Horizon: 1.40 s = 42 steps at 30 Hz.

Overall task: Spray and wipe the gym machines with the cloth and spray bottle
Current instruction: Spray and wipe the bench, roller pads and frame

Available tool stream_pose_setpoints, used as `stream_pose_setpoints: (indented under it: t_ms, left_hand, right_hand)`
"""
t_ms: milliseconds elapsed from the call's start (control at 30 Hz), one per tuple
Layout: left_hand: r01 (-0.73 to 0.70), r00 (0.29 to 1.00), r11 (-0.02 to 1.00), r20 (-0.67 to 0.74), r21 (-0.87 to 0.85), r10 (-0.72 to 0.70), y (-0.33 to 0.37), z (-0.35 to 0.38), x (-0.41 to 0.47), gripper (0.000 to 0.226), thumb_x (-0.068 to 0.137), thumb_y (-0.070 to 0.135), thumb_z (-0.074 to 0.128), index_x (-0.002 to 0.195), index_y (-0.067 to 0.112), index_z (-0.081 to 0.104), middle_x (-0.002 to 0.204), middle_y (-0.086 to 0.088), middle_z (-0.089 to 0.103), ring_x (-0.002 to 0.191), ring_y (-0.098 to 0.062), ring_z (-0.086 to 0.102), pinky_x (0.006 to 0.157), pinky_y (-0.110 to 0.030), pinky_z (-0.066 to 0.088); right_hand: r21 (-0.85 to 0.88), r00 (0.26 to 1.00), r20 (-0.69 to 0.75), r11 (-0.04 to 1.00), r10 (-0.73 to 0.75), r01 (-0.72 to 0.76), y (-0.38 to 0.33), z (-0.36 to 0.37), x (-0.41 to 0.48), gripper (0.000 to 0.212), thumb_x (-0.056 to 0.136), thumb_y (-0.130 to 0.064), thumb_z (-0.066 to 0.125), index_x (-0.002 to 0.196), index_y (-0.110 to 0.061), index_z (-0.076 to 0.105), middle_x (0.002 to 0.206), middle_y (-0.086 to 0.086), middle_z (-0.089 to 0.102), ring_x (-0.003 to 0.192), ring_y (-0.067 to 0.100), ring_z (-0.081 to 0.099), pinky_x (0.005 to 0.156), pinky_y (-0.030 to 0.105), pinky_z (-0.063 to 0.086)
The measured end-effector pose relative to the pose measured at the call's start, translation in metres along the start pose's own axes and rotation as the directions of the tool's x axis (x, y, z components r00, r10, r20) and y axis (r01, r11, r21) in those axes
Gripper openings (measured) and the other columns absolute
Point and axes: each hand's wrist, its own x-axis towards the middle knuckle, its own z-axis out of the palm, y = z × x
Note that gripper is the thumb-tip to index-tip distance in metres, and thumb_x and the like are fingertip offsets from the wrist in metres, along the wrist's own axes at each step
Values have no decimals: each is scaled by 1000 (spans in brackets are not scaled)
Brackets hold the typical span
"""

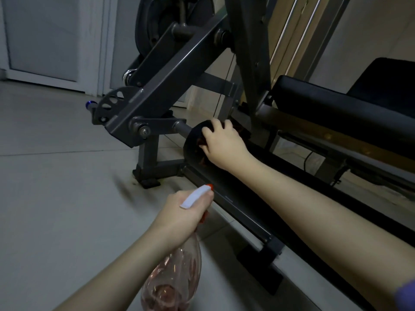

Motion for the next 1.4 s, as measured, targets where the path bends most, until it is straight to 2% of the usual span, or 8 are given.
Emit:
stream_pose_setpoints:
  t_ms: [233, 333, 533, 800, 933, 1133, 1267, 1400]
  left_hand:
    - [53, 997, 998, -63, 34, -50, -18, -18, 0, 46, 91, 46, 56, 74, 3, 63, 71, -13, 70, 63, -20, 60, 57, -28, 41]
    - [64, 995, 997, -79, 41, -61, -17, -19, -2, 39, 92, 41, 55, 72, 9, 65, 71, -10, 71, 63, -18, 60, 56, -26, 41]
    - [54, 998, 998, -43, 26, -53, -8, -11, -1, 44, 93, 41, 54, 83, 0, 65, 76, -17, 70, 64, -19, 59, 57, -28, 41]
    - [-23, 999, 999, 36, 30, 21, 15, 11, -4, 42, 95, 44, 52, 74, 10, 64, 71, -8, 69, 63, -17, 60, 57, -27, 42]
    - [-39, 997, 999, 61, 5, 39, 21, 13, -10, 42, 94, 45, 53, 73, 9, 63, 71, -12, 69, 63, -16, 60, 56, -27, 41]
    - [-57, 996, 998, 67, 33, 54, 25, 9, -14, 41, 93, 46, 52, 70, 14, 62, 69, -5, 68, 62, -13, 60, 56, -24, 41]
    - [-64, 996, 997, 63, 51, 61, 26, 6, -14, 40, 92, 46, 50, 67, 17, 61, 73, -7, 70, 62, -13, 59, 55, -24, 40]
    - [-74, 995, 993, 74, 92, 67, 22, 4, -14, 42, 94, 48, 48, 67, 18, 60, 74, -8, 69, 64, -15, 59, 57, -27, 42]
  right_hand:
    - [32, 1000, -2, 999, -29, 29, -13, 10, 40, 44, 95, -36, 46, 133, -13, 46, 143, 15, 34, 130, 36, 32, 102, 45, 37]
    - [77, 998, 33, 996, -49, 46, -7, 8, 36, 47, 95, -33, 48, 138, -13, 43, 147, 14, 31, 135, 35, 27, 106, 45, 34]
    - [136, 988, 111, 986, -107, 91, 18, -12, -5, 54, 95, -24, 48, 146, -18, 32, 155, 9, 19, 141, 30, 20, 113, 39, 26]
    - [-11, 963, 229, 989, -141, 147, 58, -44, -126, 65, 93, -24, 53, 150, -23, 20, 159, 5, 5, 145, 25, 6, 116, 31, 15]
    - [-142, 983, 167, 985, -76, 100, 55, -42, -158, 77, 83, -30, 67, 147, -14, 29, 154, 18, 19, 139, 39, 24, 109, 42, 32]
    - [-170, 985, 167, 985, 42, -14, 41, -33, -138, 87, 88, -50, 55, 151, -14, 7, 156, 20, 2, 141, 39, 16, 113, 44, 23]
    - [-52, 979, 196, 998, 52, -42, 53, -41, -130, 82, 88, -49, 55, 150, -18, 13, 156, 13, 8, 141, 32, 19, 114, 39, 27]
    - [151, 960, 249, 974, 128, -169, 80, -52, -113, 62, 91, -45, 52, 146, -23, 31, 151, 5, 28, 133, 24, 38, 107, 34, 35]
